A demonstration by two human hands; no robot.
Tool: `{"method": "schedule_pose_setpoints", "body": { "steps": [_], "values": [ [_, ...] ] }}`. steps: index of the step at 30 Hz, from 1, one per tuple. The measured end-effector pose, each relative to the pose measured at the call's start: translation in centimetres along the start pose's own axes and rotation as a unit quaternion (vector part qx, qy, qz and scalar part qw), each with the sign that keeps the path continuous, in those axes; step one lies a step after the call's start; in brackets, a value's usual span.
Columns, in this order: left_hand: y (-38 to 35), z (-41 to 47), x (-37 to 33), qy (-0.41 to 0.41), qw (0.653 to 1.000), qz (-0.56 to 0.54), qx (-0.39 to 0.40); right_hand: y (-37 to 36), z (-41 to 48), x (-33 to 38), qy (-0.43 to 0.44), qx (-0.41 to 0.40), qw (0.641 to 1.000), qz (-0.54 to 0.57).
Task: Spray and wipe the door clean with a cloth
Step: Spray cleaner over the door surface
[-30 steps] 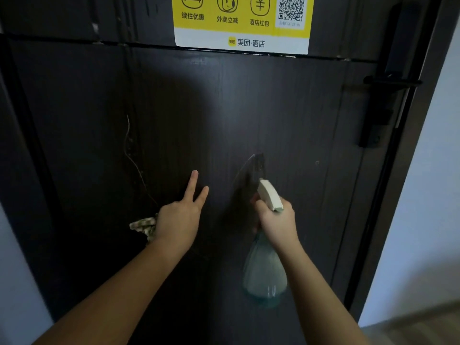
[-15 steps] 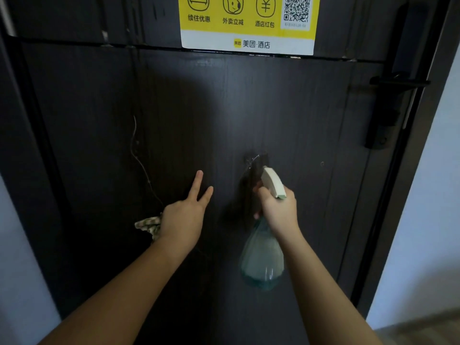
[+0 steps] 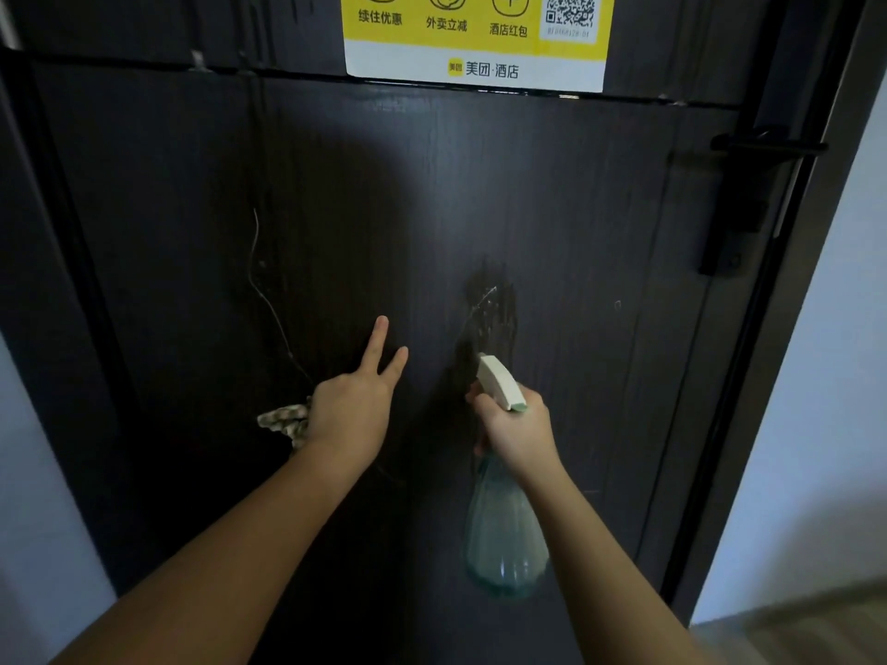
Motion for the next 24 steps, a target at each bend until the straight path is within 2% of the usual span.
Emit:
{"method": "schedule_pose_setpoints", "body": {
  "steps": [5,11,16,21,24],
  "values": [
    [0.1,0.0,-0.1,0.003,1.000,0.007,0.001,0.4,-0.4,-0.1,0.013,-0.007,1.000,0.003],
    [0.4,-0.1,-0.4,0.007,1.000,0.006,0.006,0.3,-0.8,0.3,0.019,0.049,0.999,-0.003],
    [0.5,-0.1,-0.5,0.011,1.000,0.011,0.005,1.7,-0.8,0.9,0.038,0.016,0.999,-0.005],
    [0.7,0.0,-0.6,0.009,1.000,0.003,0.003,2.0,-1.0,1.4,0.051,0.031,0.998,-0.005],
    [0.9,-0.1,-0.6,0.006,1.000,-0.005,-0.003,3.6,-1.1,0.5,0.033,-0.017,0.999,0.012]
  ]
}}
Point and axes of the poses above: each hand's wrist, its own z-axis towards the middle knuckle, its own y-axis out of the back of the hand, x = y × z, the point moved 3 cm from there along z, towards the middle knuckle, and after that the axes turned 13 degrees about x, right-handed, at the moved point
